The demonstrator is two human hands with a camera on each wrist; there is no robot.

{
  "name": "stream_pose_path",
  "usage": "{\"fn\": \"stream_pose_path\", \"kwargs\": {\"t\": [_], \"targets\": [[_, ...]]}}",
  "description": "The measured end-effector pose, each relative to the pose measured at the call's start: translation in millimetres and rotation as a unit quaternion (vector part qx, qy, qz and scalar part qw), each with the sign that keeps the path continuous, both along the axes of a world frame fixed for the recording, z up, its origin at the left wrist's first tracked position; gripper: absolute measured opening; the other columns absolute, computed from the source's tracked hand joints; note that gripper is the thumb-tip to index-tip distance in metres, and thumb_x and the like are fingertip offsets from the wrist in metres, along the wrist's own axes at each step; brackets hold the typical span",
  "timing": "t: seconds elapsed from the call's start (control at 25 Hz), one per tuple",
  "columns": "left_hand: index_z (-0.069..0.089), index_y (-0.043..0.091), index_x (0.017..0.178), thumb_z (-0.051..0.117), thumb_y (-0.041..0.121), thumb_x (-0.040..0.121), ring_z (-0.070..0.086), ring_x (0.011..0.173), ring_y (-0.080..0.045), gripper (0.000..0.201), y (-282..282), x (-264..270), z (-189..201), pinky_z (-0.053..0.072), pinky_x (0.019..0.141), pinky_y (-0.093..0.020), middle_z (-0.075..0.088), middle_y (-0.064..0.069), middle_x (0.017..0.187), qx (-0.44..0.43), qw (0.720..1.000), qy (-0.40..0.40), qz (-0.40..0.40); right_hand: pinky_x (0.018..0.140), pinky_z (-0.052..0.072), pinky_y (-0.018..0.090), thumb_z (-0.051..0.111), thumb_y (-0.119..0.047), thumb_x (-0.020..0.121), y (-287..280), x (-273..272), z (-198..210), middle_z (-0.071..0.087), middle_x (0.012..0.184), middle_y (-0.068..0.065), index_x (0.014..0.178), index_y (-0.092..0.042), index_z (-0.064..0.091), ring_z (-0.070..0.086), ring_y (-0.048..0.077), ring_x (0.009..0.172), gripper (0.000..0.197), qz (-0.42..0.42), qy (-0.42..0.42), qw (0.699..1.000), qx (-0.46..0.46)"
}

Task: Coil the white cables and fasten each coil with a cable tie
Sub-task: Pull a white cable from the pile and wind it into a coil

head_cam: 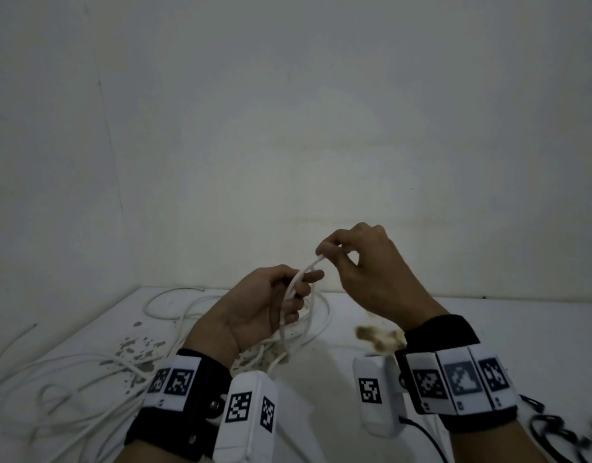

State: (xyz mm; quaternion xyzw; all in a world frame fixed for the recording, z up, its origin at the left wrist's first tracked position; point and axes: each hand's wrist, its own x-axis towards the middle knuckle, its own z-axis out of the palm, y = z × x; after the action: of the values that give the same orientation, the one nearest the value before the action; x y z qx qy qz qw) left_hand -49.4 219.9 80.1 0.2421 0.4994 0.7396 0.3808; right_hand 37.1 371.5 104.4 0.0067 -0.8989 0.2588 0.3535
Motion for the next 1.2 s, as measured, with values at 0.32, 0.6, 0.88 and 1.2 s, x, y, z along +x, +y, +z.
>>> {"fn": "stream_pose_path", "kwargs": {"t": [0.32,0.6,0.88,1.2], "targets": [[0.047,0.015,0.070,0.036,0.021,0.084,0.019,0.031,-0.007,0.019,6,2,3,0.014,0.036,-0.019,0.027,0.006,0.047,-0.037,0.999,-0.003,0.038,0.073,0.044,0.036,0.042,-0.034,0.104,10,-5,-5,0.054,0.091,0.004,0.096,-0.017,0.062,0.056,0.023,0.085,0.027,-0.092,0.008,0.996,0.002],[0.030,0.023,0.060,0.037,0.051,0.100,0.011,0.041,-0.008,0.049,2,1,4,0.012,0.043,-0.023,0.015,0.007,0.052,-0.085,0.986,0.118,0.076,0.051,0.034,0.028,0.061,-0.049,0.093,10,-2,-4,0.052,0.053,-0.004,0.077,-0.023,0.058,0.046,0.011,0.050,0.031,-0.083,0.070,0.992,-0.063],[0.027,0.026,0.059,0.049,0.055,0.094,0.011,0.047,-0.012,0.050,0,1,5,0.010,0.056,-0.031,0.017,0.006,0.056,-0.142,0.959,0.189,0.153,0.061,0.043,0.032,0.063,-0.048,0.092,14,4,1,0.060,0.062,-0.001,0.079,-0.020,0.063,0.057,0.017,0.063,0.031,-0.133,0.114,0.964,-0.199],[0.029,0.025,0.058,0.055,0.043,0.094,0.009,0.037,-0.010,0.048,-7,-6,8,0.009,0.042,-0.023,0.014,0.007,0.048,-0.001,0.972,0.056,0.228,0.050,0.028,0.025,0.051,-0.028,0.102,6,6,3,0.044,0.058,-0.002,0.086,-0.017,0.069,0.034,0.010,0.049,0.026,0.064,-0.021,0.962,-0.266]]}}
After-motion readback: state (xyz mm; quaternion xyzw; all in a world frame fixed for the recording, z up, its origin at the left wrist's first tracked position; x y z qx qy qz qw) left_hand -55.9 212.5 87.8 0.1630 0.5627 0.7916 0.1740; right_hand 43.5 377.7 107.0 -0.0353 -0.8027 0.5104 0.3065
